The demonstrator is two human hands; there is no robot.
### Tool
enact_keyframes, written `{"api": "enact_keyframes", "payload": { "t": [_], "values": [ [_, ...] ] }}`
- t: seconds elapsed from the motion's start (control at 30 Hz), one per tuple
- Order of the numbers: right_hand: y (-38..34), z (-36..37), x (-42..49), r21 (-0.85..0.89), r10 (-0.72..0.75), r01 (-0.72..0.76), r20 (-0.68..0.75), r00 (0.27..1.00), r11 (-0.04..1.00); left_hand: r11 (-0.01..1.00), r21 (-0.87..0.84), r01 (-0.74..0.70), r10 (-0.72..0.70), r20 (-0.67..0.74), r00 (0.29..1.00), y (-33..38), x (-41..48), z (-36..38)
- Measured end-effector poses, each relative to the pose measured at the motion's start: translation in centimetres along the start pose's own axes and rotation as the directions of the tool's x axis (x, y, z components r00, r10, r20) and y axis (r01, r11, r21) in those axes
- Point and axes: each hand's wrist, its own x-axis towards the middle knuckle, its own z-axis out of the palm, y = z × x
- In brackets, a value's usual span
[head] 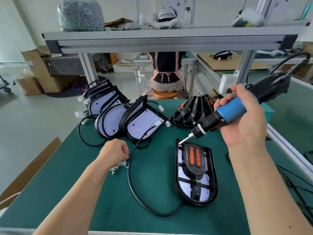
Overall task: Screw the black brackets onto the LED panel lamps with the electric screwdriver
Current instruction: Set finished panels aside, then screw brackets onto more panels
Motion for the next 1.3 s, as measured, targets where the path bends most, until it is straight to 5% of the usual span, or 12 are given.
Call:
{"api": "enact_keyframes", "payload": {
  "t": [0.23,0.3,0.37,0.43,0.53,0.93,1.1,1.3],
  "values": [
    [0.3,-0.2,-1.2,-0.142,-0.133,0.128,-0.024,0.991,0.982,0.974,0.224,-0.031,0.028,0.02,0.999,1.1,0.0,-0.4],
    [0.2,-0.4,-1.5,-0.177,-0.175,0.166,-0.041,0.984,0.97,0.997,0.051,-0.051,0.057,-0.137,0.989,1.7,-0.7,-0.6],
    [0.1,-0.5,-1.7,-0.193,-0.203,0.187,-0.066,0.977,0.963,0.938,-0.335,-0.094,0.022,-0.213,0.977,3.4,-2.2,-0.8],
    [-0.1,-0.5,-1.9,-0.187,-0.214,0.193,-0.095,0.972,0.963,0.717,-0.69,-0.1,0.033,-0.109,0.994,6.1,-4.3,-0.6],
    [-0.3,-0.6,-2.4,-0.119,-0.211,0.195,-0.141,0.967,0.974,0.478,-0.878,-0.019,0.099,0.033,0.995,9.8,-6.7,0.7],
    [-2.6,-1.0,-3.0,0.007,-0.203,0.23,-0.44,0.875,0.973,-0.113,-0.906,0.407,0.24,0.373,0.896,13.6,-9.3,3.4],
    [-2.7,-1.4,-3.7,-0.036,-0.221,0.228,-0.44,0.87,0.973,-0.206,-0.867,0.453,0.29,0.388,0.875,13.7,-9.6,3.5],
    [-2.6,-1.8,-4.0,-0.072,-0.223,0.214,-0.447,0.866,0.974,-0.184,-0.878,0.442,0.296,0.38,0.877,13.8,-10.0,3.8]
  ]
}}
